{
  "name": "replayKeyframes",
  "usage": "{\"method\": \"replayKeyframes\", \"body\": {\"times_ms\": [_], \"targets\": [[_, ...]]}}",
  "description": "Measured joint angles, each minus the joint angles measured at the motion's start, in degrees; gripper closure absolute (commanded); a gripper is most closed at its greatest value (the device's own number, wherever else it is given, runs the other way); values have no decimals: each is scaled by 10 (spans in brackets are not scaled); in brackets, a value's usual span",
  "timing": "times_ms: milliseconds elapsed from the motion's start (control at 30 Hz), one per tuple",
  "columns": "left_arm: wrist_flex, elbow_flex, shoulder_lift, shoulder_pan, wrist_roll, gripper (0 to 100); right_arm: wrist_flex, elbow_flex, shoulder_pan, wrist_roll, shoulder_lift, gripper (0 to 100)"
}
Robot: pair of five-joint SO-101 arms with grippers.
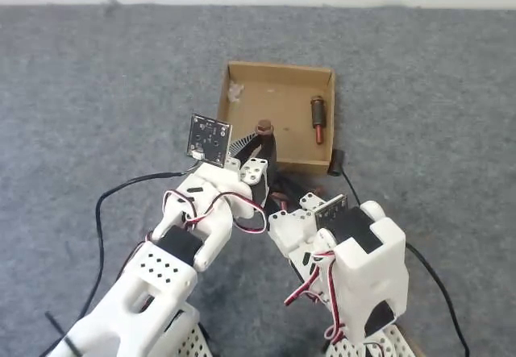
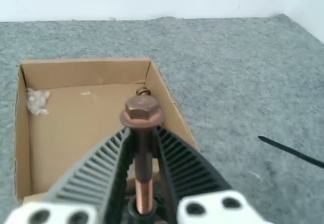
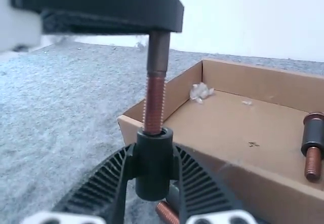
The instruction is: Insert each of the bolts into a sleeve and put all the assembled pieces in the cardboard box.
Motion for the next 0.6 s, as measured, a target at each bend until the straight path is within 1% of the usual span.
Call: {"method": "replayKeyframes", "body": {"times_ms": [133, 367, 500, 600], "targets": [[-11, 2, 4, 0, -3, 987, 0, 1, 0, 0, -1, 993], [-61, -14, 120, 4, -21, 987, 0, 1, 1, -1, 0, 993], [-63, -10, 115, 9, -24, 987, 0, 1, 1, -1, 0, 993], [-59, 17, 76, 11, -40, 987, 0, 1, 1, -1, 0, 993]]}}
